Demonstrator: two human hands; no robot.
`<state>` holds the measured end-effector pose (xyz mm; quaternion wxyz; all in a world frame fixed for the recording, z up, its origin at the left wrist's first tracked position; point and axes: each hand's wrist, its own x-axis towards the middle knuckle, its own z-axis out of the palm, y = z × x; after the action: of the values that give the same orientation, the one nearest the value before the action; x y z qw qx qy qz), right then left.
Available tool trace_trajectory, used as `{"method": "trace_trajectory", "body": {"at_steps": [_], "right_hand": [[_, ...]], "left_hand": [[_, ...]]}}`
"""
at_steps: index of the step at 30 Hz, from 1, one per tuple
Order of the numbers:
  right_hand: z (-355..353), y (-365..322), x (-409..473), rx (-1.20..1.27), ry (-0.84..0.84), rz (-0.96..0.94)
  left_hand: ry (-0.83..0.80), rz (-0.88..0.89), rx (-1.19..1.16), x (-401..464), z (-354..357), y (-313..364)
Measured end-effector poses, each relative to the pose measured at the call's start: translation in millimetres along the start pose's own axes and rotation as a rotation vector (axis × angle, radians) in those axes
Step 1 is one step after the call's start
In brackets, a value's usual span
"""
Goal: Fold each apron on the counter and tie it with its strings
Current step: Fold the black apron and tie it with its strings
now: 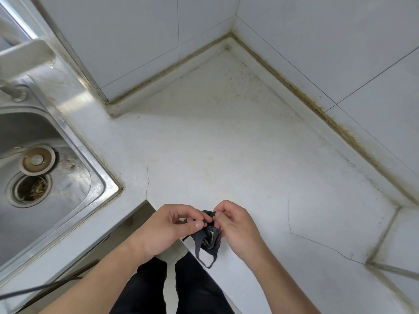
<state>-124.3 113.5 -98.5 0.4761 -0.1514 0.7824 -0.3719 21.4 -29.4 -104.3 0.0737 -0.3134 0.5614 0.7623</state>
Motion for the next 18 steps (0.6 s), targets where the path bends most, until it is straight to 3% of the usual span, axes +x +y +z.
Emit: {"method": "trace_trajectory", "body": {"at_steps": [7, 18], "right_hand": [[5.6, 4.2, -1.7, -0.023, 0.093, 0.020], [12.7, 12.4, -12.2, 0.324, 0.154, 0.157]], "left_hand": [[0.017, 0.052, -0.232, -3.1, 1.4, -12.0], [0.127, 0.016, -0.588, -2.4, 5.3, -35.4]]}}
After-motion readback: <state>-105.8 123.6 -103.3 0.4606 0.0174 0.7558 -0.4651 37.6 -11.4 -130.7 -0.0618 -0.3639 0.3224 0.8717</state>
